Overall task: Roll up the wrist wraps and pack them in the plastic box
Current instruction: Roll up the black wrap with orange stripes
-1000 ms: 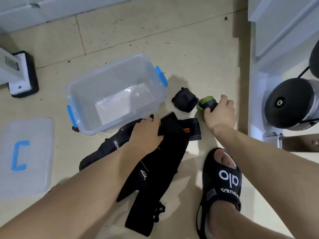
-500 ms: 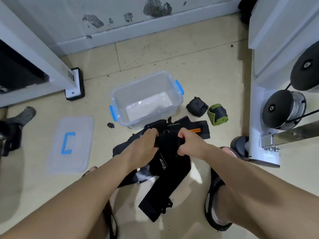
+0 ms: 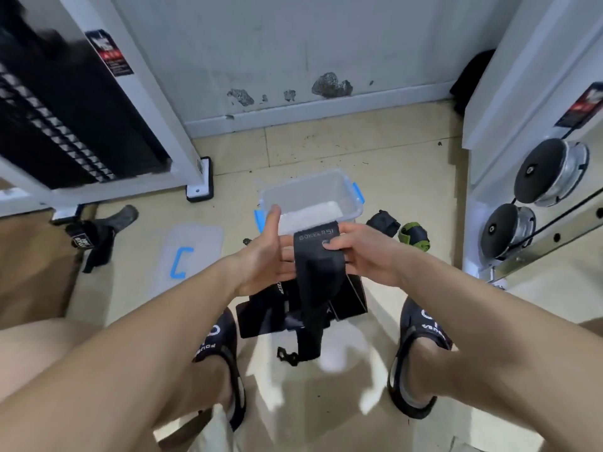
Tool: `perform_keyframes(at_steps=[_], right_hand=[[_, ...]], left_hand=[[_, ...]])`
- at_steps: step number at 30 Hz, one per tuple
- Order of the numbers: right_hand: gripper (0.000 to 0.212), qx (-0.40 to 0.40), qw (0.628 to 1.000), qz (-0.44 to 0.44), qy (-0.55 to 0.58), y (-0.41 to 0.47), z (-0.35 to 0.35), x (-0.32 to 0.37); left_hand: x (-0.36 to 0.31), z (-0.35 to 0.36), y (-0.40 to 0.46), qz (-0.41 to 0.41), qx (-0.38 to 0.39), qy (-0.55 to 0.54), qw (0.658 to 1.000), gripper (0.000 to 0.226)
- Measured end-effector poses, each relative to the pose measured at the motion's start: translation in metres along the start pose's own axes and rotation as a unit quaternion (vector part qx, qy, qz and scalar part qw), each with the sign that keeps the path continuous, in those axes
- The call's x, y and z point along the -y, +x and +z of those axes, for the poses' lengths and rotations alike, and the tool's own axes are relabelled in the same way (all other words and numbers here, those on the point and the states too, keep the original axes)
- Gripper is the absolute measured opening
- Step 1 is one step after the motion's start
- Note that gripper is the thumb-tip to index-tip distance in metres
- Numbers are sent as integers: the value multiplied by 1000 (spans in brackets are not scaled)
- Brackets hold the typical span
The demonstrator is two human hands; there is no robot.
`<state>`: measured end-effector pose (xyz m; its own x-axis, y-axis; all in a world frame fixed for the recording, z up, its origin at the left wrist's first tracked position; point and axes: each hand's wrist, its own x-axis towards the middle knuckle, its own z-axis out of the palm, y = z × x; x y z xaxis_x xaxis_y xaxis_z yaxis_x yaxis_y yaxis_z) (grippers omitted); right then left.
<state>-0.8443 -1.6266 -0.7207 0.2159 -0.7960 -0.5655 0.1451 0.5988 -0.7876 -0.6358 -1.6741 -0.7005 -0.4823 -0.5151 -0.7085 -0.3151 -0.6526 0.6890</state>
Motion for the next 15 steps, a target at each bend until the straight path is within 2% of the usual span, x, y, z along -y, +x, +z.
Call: perform_keyframes(at_steps=[1, 2, 3, 4, 8, 11, 13, 15], right_hand=[[43, -4, 1000, -11, 25, -4, 4, 1], [44, -9, 999, -23, 44, -7, 9, 2], [41, -16, 998, -34, 57, -11, 13, 3], [36, -26, 997, -44, 62, -14, 17, 4], [24, -58, 996, -41, 63, -19, 21, 6], [13, -152, 984, 43, -78, -14, 3, -15], [15, -198, 949, 116, -217, -10, -15, -35], [22, -200, 912, 165, -317, -6, -27, -53]], left_hand=[[2, 6, -6, 21, 26, 19, 999, 79], [6, 9, -11, 47, 40, 56, 997, 60], [11, 12, -15, 75, 53, 83, 992, 42], [15, 14, -18, 98, 51, 91, 990, 34], [24, 10, -27, 140, -35, 72, 987, 30], [27, -4, -23, 138, -114, 70, 981, 25], [30, -8, -18, 137, -137, 76, 978, 22], [32, -5, -11, 148, -144, 77, 975, 17]])
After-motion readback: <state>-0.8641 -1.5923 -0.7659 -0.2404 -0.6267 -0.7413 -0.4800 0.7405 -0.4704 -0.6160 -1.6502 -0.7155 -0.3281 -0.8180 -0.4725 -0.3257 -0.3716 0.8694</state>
